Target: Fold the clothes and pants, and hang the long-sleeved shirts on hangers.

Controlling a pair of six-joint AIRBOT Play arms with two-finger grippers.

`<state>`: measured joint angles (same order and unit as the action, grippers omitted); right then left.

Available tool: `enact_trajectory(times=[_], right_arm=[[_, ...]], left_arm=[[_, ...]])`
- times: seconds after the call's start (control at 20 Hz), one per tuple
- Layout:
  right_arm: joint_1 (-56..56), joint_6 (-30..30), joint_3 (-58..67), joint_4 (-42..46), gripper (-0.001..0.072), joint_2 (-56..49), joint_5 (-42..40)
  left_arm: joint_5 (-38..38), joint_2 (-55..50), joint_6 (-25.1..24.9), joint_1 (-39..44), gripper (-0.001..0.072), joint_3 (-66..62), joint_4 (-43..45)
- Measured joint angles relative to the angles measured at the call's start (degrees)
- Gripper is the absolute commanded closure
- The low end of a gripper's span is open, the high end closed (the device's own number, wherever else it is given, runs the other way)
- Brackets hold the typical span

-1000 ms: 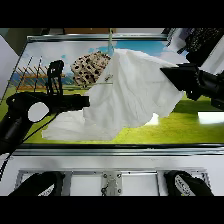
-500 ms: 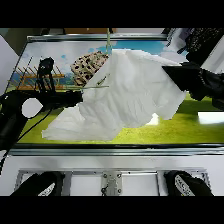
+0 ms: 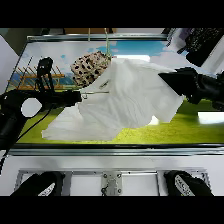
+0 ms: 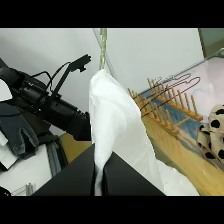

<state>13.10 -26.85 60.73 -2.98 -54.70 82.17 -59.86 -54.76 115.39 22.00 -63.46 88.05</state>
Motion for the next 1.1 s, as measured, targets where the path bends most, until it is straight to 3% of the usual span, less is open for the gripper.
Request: enact_trajectory(times=[0.55, 1.1], right_arm=[[0.0, 0.9, 0.0, 10.8, 0.0708, -0.3, 0.6], [0.0, 2.1, 0.0, 11.2, 0.0708, 0.2, 4.5]], left_arm=[[-0.2, 3.9, -0.2, -0.9, 0.0698, 0.0, 1.3], [-3.5, 6.5, -2.4, -1.4, 0.0698, 0.0, 5.9]])
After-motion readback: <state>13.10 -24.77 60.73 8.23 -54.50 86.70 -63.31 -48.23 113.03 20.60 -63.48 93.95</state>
